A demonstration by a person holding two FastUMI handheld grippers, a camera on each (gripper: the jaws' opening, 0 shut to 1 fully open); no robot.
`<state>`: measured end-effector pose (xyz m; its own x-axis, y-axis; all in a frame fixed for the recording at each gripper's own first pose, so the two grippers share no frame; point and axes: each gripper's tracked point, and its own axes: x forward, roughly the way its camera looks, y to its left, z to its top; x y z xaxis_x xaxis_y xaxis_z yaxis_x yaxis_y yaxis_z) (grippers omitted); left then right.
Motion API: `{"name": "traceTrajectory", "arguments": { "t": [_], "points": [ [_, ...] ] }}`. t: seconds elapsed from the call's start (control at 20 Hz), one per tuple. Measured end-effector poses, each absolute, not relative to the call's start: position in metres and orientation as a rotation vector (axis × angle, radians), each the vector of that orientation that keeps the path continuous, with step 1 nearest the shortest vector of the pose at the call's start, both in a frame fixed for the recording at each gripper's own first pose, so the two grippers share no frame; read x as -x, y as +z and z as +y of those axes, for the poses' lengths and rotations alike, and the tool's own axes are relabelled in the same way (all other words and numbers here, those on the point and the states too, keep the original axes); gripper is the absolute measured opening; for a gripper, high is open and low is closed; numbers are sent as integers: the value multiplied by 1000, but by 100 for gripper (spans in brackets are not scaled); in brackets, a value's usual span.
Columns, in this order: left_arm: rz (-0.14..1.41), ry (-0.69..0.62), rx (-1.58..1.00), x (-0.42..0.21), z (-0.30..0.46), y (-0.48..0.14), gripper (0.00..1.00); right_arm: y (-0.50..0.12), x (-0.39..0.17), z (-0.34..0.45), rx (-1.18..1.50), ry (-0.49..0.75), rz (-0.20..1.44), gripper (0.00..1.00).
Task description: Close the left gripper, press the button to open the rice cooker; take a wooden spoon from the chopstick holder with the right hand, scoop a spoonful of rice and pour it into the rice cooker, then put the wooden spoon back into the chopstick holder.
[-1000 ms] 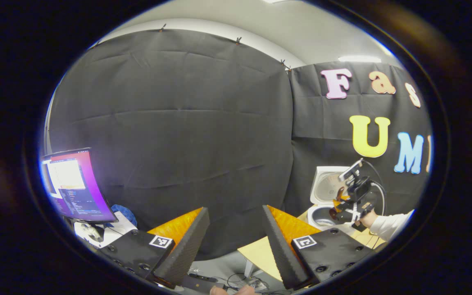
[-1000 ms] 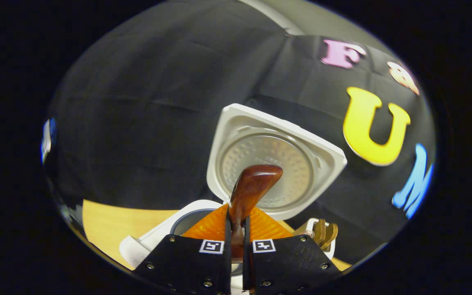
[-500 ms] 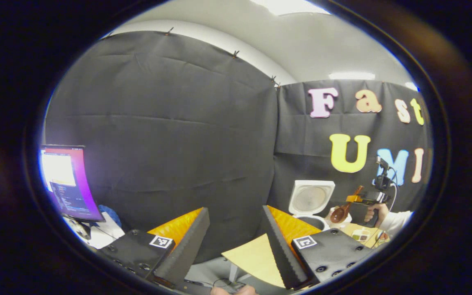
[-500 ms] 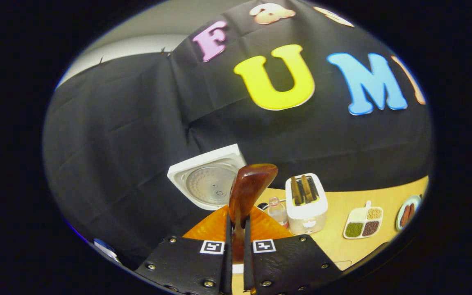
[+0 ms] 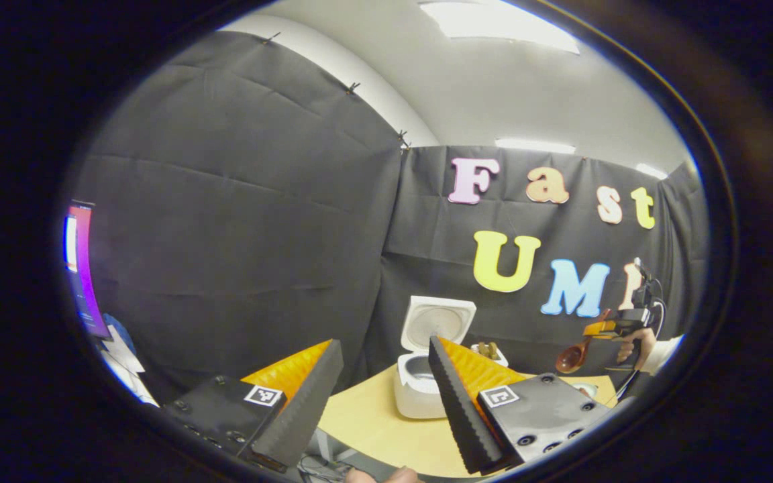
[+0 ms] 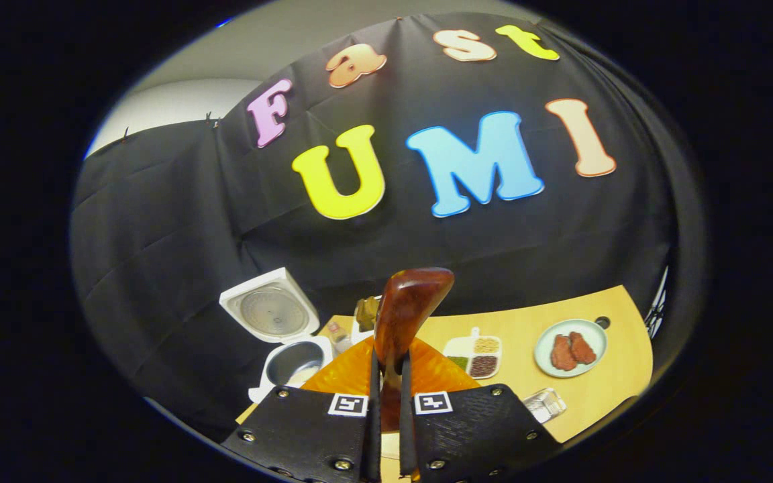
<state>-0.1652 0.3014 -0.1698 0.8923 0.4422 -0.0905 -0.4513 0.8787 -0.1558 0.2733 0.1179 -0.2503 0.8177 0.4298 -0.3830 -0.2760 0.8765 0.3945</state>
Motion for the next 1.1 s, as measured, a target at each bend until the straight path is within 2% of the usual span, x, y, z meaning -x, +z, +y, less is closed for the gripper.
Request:
{"name": "traceTrajectory", "arguments": {
  "t": [0.2,0.5,0.85,0.9,1.05,1.1],
  "points": [
    [77,456,132,159,271,-167,85,-304,-281,41,-400,270,548,11],
    [121,466,101,108,215,-167,85,-395,-303,-22,-413,230,658,11],
    [223,471,40,51,152,-187,85,-486,-318,-36,-367,248,779,11],
    [229,474,22,56,139,-170,85,-495,-317,-33,-369,255,800,11],
    [246,482,11,44,127,-175,85,-515,-317,-34,-382,255,836,11],
    [251,484,11,40,125,-177,89,-520,-315,-36,-387,252,844,11]
  ]
}}
